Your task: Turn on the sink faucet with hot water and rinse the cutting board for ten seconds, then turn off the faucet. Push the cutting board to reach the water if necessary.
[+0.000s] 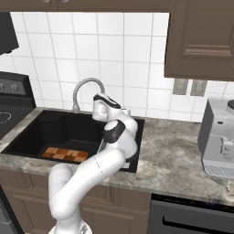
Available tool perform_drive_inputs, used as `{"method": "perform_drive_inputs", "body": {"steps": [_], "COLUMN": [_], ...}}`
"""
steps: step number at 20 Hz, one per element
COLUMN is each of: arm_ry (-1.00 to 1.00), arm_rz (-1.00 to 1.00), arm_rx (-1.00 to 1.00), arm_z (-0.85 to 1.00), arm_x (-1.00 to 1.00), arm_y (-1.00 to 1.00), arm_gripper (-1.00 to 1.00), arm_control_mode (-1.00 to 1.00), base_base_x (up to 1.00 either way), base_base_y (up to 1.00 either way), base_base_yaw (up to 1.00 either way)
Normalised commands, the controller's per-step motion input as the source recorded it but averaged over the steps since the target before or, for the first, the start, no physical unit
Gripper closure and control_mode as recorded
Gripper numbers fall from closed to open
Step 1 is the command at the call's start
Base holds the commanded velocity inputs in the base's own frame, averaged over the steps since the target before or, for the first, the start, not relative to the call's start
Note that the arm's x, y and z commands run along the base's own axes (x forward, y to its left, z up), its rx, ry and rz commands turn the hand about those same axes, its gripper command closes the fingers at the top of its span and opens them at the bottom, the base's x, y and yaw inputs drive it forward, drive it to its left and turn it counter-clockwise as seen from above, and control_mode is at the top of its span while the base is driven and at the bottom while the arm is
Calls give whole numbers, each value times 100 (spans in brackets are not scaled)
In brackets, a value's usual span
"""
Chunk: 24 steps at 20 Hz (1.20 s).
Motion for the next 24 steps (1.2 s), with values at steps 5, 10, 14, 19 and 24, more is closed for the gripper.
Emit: {"method": "perform_drive_inputs", "body": {"steps": [5,10,14,19,24], "arm_ry": [0,0,0,0,0], "arm_rz": [0,0,0,0,0], "arm_rx": [0,0,0,0,0], "arm_z": [0,0,0,0,0], "arm_x": [0,3,2,0,0], "arm_y": [0,0,0,0,0], "arm_gripper": [-100,-100,-100,-100,-100], "arm_control_mode": [-100,-100,-100,-100,-100], "base_base_x": [0,0,0,0,0], "base_base_y": [0,0,0,0,0], "base_base_yaw": [0,0,0,0,0]}}
